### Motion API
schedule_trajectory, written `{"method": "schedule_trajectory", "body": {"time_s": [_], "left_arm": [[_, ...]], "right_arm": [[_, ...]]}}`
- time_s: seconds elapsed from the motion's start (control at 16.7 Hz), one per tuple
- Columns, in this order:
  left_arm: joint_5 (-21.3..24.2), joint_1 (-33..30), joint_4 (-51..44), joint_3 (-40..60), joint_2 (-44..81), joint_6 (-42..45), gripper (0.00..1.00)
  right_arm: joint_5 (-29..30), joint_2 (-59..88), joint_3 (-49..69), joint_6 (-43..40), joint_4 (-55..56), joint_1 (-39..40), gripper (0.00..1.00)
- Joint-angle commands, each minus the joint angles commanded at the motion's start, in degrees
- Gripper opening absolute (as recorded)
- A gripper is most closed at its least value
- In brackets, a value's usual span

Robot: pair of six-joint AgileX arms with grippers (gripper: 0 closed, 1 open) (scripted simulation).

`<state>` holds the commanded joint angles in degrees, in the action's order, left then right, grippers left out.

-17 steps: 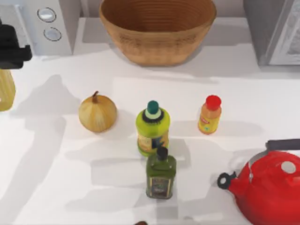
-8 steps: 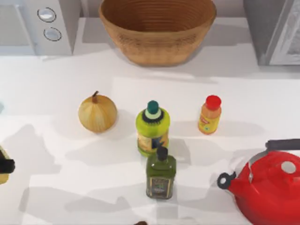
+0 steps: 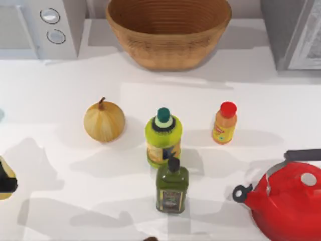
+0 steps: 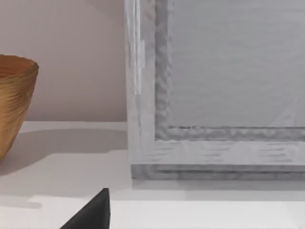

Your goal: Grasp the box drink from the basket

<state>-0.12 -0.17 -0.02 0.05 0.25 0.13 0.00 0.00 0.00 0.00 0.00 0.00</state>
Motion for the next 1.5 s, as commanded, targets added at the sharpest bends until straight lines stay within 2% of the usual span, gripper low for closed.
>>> {"method": "schedule_trajectory", "body": {"time_s": [0.18, 0.3, 0.84, 1.08, 1.26, 1.5], "left_arm": [[-2.0, -1.2, 1.9, 0.9, 2.0, -0.2, 0.0], [-6.2, -3.3, 5.6, 2.6, 6.4, -0.5, 0.0], [-37.2, -16.6, 28.9, 12.1, 46.4, -3.0, 0.0], [-47.7, -21.0, 37.1, 15.6, 59.2, -4.1, 0.0], [-51.2, -22.5, 40.0, 16.9, 62.7, -4.6, 0.0], [-51.2, -22.3, 39.9, 16.7, 62.6, -4.5, 0.0]], "right_arm": [[0.0, 0.0, 0.0, 0.0, 0.0, 0.0, 1.0], [0.0, 0.0, 0.0, 0.0, 0.0, 0.0, 1.0], [0.0, 0.0, 0.0, 0.0, 0.0, 0.0, 1.0], [0.0, 0.0, 0.0, 0.0, 0.0, 0.0, 1.0], [0.0, 0.0, 0.0, 0.0, 0.0, 0.0, 1.0], [0.0, 0.0, 0.0, 0.0, 0.0, 0.0, 1.0]]}}
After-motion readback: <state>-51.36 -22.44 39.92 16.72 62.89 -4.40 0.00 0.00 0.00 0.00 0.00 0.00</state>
